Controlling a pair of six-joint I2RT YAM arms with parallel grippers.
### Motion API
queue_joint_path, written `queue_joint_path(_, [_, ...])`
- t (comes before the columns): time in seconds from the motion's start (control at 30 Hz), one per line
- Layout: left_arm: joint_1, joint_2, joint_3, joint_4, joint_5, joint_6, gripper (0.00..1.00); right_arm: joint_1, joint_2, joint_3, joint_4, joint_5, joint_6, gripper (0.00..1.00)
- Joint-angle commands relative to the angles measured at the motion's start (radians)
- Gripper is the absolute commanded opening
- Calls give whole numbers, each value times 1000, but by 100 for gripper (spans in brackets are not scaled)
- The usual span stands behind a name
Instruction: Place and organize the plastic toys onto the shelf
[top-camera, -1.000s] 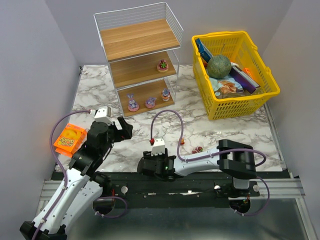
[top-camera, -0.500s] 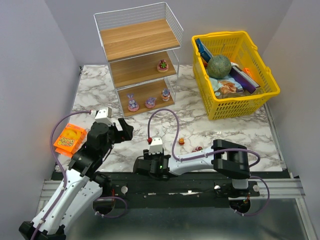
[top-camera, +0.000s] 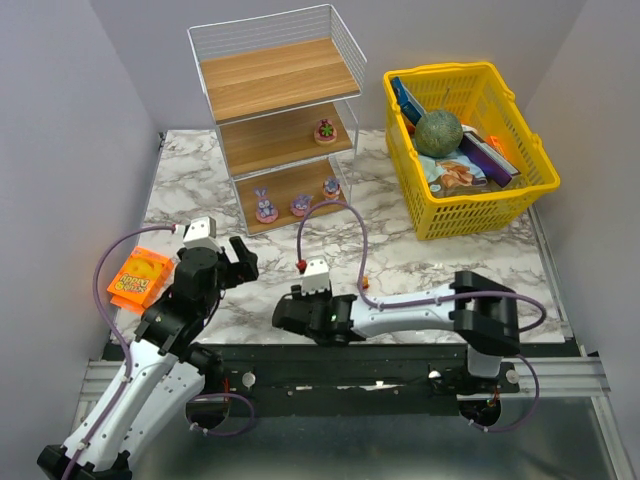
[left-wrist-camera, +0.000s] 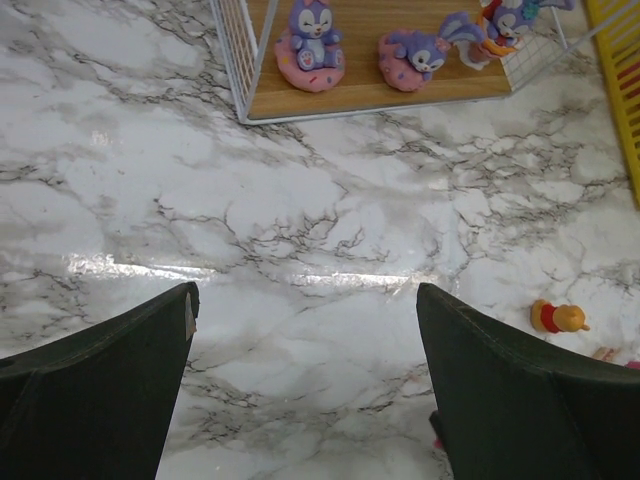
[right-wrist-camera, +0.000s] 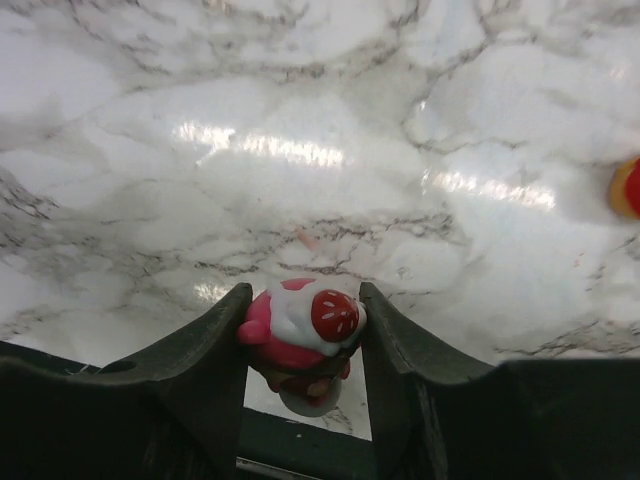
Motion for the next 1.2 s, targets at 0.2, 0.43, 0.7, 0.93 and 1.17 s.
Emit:
queue_joint_path(0.2, [-5, 16, 62, -94, -125, -38, 99, -200, -239, 209, -15, -41, -434, 27])
queue_joint_path(0.43, [-5, -24, 63, -112, -145, -44, 99, -350, -173, 545, -94, -171, -665, 28])
queue_joint_path(0.7, [-5, -118, 45, -109, -188, -70, 99, -491, 3, 841, -133, -265, -810, 28])
queue_joint_path(0.93, [-5, -132, 39, -102, -200, -73, 99, -513, 119, 990, -116, -312, -911, 29])
queue_joint_path(1.17, [-5, -118, 42, -103, -199, -70, 99, -524, 226, 1082, -108, -338, -923, 29])
